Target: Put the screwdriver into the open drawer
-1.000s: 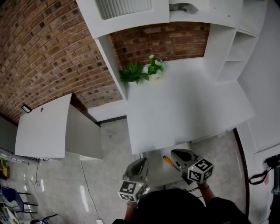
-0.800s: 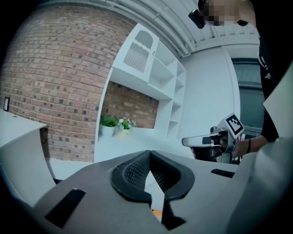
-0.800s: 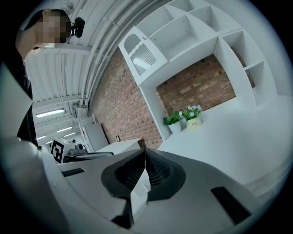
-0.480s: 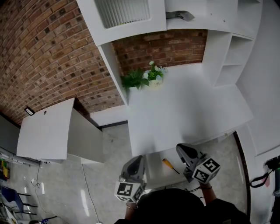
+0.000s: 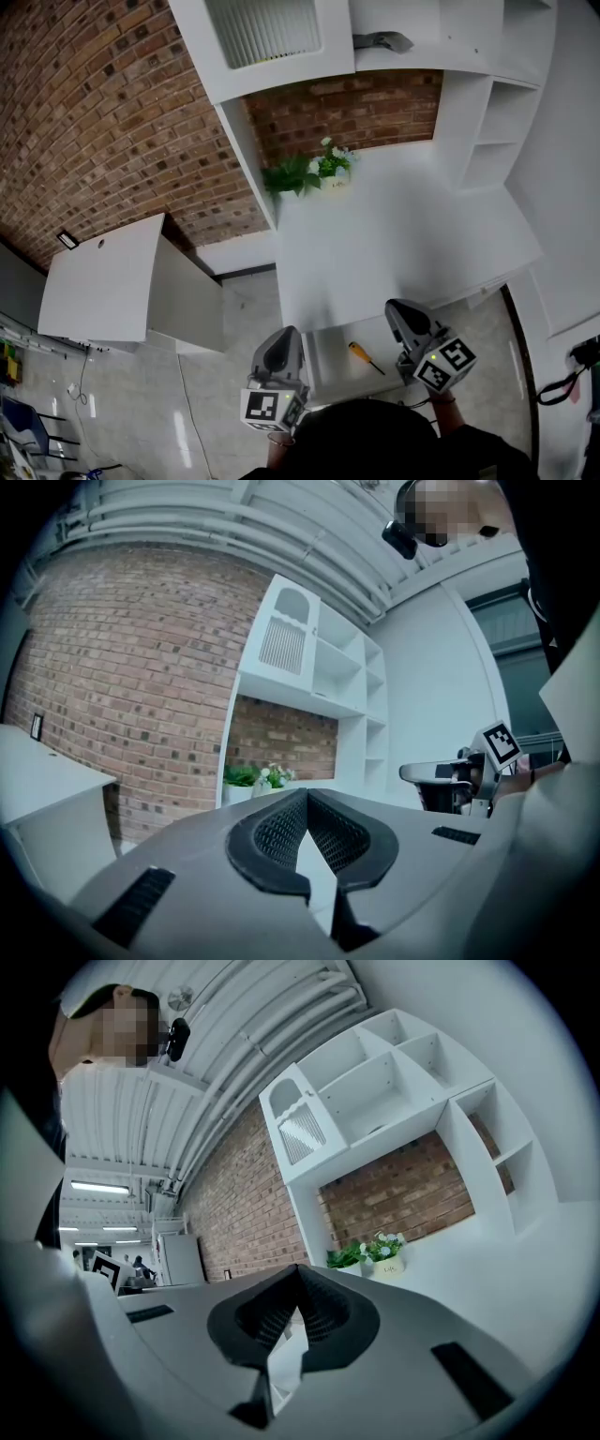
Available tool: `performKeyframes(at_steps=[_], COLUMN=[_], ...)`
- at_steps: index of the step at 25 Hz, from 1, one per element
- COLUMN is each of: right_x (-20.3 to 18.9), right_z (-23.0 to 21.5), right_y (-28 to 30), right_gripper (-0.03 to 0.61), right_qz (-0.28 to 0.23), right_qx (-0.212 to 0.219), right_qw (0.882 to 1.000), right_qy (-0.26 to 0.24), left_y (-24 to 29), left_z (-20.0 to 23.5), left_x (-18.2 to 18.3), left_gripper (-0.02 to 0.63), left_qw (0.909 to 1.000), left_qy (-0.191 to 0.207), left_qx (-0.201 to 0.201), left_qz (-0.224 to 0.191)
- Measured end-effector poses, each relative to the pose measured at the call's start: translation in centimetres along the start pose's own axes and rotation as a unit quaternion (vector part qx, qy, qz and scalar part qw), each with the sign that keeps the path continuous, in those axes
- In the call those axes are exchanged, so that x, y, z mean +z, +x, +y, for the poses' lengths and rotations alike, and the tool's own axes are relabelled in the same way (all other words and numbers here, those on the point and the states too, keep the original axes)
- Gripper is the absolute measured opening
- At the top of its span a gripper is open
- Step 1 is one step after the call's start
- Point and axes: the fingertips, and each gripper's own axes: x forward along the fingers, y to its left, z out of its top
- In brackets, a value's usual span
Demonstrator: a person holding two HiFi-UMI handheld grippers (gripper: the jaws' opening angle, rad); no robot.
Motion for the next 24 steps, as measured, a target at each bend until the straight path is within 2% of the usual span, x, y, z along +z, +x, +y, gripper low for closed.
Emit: performKeyframes(at_steps=[24], right_x=[0.1], right_z=[-0.5], right_y=[-1.5], right_gripper=[0.015], right_qz=[0.01], right_qx=[-0.011], right_qw=[0.999], right_qy=[-0.047], left_y=[-0.5], left_z=[-0.5], left_x=[-0.1], left_gripper=[0.009], left_qw=[0.9992], left_qy=[0.036], left_qx=[0.012], left_qz=[0.014])
